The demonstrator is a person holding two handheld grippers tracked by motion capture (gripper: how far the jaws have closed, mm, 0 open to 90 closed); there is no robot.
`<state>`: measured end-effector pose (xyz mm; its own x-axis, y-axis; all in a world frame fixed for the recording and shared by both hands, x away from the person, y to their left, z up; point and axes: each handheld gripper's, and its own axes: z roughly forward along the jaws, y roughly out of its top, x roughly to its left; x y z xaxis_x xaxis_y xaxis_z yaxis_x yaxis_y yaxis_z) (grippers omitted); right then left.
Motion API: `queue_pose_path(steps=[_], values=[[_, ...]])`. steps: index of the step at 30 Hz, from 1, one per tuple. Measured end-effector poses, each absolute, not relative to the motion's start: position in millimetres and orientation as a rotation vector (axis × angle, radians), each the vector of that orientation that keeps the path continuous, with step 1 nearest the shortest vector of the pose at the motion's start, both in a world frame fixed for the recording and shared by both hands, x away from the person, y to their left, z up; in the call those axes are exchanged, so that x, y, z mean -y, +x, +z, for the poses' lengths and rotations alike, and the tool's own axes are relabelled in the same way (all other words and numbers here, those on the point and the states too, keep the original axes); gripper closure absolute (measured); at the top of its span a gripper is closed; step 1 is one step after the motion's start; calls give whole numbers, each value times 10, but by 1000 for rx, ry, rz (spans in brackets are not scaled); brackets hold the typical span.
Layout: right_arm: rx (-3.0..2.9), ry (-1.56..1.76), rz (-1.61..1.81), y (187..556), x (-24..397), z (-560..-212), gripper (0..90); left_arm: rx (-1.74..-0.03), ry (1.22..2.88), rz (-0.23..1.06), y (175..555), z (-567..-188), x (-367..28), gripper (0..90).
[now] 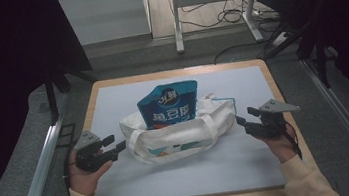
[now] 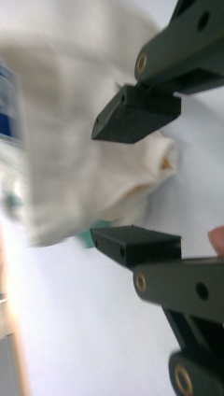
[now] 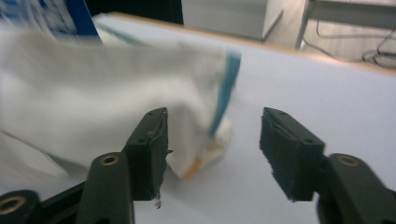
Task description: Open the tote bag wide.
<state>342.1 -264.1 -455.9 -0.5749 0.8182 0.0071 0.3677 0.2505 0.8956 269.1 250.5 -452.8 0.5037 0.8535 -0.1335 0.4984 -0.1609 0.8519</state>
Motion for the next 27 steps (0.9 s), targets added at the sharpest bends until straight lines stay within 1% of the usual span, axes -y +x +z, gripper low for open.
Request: queue_pose_path(steps=[2,3,7,9,10,12,16,22,27], values=[[-2056,1055,1322,3429,2629,-4435,470,-1104,1808,477,2703,-4402,-2500,569],[-2050,1041,1338,3443,2611,-4369,502,-1091,1805,472,2725,-4348,-2485,620],[-2097,962,1372,3562,2436,-4170,698,-1039,1840,442,2892,-4199,-2353,839],[-2131,930,1367,3632,2331,-4121,783,-1018,1863,428,3008,-4145,-2256,896],[-2151,903,1361,3681,2251,-4097,820,-1014,1870,423,3044,-4128,-2223,897],[-2185,871,1352,3743,2135,-4077,853,-1003,1887,423,3149,-4095,-2140,898],[-2260,837,1289,3857,1904,-4099,865,-1029,1901,393,3288,-4154,-2068,898],[-2324,867,1249,3881,1870,-4298,875,-1054,1931,334,3262,-4392,-2061,896],[-2377,877,1224,3783,1893,-4508,879,-1048,1969,329,3153,-4576,-2070,896]])
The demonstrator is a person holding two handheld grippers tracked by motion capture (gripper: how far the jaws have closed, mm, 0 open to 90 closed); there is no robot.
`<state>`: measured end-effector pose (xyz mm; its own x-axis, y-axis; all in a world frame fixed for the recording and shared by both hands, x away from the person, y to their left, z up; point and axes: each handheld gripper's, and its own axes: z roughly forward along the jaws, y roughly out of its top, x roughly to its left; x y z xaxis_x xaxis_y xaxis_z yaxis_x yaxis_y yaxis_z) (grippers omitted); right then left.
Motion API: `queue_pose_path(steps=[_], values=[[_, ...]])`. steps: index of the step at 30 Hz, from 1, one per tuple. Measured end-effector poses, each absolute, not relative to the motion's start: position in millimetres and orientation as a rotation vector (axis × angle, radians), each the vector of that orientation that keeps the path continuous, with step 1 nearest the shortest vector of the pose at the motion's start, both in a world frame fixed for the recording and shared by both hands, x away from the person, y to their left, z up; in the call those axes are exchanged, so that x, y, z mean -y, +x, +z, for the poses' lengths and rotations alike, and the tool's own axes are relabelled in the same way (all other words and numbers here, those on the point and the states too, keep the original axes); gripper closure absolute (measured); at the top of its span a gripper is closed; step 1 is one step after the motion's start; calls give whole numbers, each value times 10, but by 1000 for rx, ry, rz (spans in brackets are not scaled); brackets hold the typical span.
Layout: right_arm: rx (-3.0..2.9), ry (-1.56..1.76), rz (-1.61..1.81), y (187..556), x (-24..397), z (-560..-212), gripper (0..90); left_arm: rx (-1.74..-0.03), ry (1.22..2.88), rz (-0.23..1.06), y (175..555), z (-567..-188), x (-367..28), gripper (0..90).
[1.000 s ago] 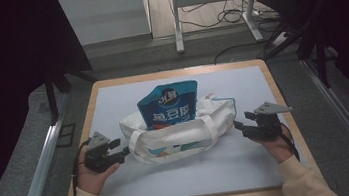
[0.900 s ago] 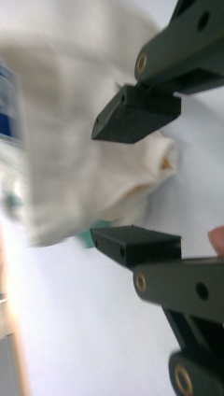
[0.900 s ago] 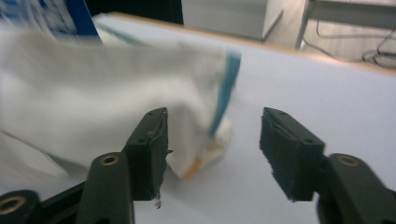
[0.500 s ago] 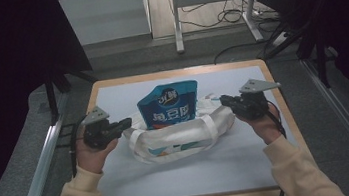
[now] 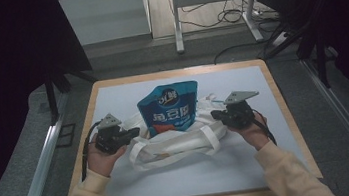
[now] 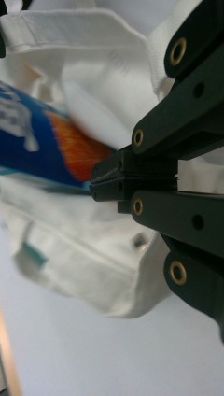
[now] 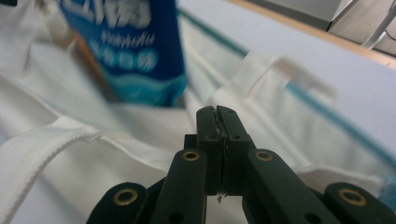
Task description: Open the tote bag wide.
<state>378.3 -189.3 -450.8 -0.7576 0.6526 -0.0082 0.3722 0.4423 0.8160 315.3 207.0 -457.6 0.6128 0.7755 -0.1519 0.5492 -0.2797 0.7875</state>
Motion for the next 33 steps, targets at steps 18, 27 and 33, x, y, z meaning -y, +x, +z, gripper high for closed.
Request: queue_pose_path(steps=[18,27,33], values=[[-2475,921,1135,3662,1915,-5119,890,-1113,2020,249,3134,-5081,-2050,897],[-2462,921,1160,3653,1924,-5104,889,-1106,2019,264,3136,-5025,-2050,896],[-2396,911,1281,3619,1906,-4861,888,-1061,1999,321,3203,-4758,-1999,895]])
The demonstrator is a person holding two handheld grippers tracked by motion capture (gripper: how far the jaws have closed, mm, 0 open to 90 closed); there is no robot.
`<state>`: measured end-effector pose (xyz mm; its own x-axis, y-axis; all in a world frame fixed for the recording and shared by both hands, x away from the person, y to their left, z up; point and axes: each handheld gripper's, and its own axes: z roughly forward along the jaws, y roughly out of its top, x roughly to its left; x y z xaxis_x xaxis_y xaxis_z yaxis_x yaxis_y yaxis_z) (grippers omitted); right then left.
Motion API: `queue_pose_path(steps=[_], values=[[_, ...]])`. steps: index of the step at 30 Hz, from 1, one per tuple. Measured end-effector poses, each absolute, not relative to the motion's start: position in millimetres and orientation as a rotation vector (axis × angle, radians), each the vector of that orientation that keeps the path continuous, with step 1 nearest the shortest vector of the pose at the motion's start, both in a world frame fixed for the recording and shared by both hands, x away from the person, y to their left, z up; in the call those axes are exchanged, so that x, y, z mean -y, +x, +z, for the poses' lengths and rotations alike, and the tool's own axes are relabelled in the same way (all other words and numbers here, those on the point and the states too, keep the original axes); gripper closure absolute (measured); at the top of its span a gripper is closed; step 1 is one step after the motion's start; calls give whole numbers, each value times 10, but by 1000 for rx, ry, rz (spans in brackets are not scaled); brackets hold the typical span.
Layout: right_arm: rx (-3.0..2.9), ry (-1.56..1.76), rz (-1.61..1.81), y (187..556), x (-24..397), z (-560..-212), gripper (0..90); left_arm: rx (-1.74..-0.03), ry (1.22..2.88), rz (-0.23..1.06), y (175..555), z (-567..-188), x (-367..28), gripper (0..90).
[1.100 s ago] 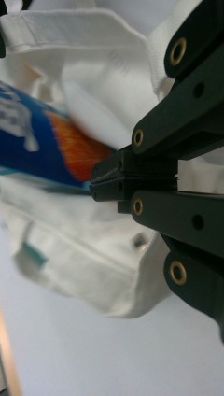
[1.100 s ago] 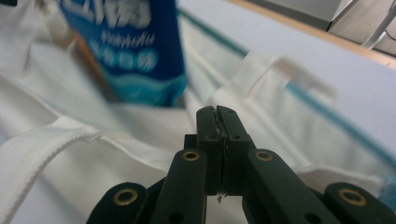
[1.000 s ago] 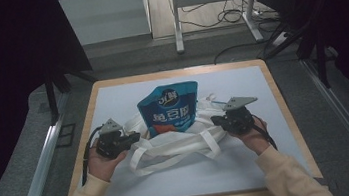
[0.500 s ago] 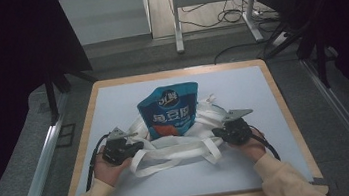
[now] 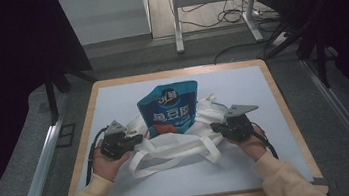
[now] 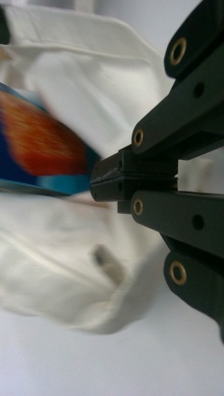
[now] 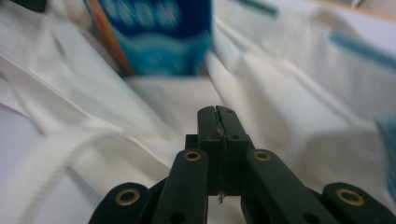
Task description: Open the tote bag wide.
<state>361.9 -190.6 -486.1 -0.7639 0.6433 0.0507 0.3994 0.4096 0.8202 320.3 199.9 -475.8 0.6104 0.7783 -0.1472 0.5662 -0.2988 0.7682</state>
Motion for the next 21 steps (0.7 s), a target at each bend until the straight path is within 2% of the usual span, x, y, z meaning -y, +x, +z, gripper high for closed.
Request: queue_pose_path(steps=[7,12,21], values=[[-2426,810,1378,3524,1630,-4674,888,-1079,2027,312,3404,-4713,-1897,896],[-2515,773,1345,3470,1481,-4790,888,-1118,2059,298,3567,-4838,-1874,896],[-2648,765,1247,3358,1497,-5010,891,-1176,2055,321,3761,-4895,-1857,898]])
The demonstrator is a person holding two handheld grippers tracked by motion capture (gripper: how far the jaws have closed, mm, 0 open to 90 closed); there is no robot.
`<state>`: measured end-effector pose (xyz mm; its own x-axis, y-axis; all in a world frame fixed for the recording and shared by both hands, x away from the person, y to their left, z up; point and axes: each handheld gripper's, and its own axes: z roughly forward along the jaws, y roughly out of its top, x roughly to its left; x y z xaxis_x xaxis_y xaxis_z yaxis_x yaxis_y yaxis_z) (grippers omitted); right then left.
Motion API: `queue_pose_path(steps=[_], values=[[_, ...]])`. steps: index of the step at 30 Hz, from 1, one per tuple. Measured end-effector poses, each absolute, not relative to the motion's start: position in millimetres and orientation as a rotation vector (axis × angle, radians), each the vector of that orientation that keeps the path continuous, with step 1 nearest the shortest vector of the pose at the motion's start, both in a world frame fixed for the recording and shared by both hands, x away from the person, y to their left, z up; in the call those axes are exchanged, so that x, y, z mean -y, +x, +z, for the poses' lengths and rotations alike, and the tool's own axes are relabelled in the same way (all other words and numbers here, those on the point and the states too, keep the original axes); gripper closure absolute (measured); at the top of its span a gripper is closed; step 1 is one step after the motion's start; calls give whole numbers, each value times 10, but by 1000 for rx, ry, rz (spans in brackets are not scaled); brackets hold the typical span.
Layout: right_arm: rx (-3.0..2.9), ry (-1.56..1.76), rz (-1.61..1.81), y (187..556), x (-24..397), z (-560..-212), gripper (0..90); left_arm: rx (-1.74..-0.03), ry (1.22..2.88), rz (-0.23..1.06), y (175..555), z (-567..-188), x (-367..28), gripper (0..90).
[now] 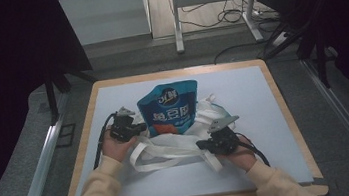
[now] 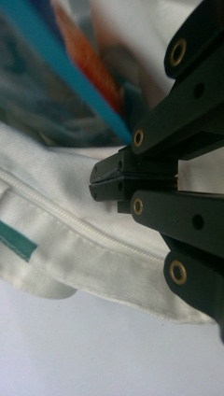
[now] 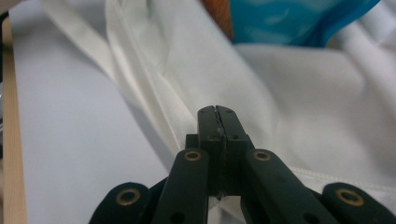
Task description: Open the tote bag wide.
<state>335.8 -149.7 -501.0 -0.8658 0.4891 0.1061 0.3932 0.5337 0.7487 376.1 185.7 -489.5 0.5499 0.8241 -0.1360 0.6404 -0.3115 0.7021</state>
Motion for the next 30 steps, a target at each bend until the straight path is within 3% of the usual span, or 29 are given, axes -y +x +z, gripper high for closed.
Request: queue_pose_path(steps=[16,30], values=[[-2659,737,1235,3247,1511,-5116,891,-1201,1995,297,3784,-4899,-1874,897],[-2474,771,1345,3344,1728,-4668,890,-1066,1938,328,3295,-4509,-1903,896]])
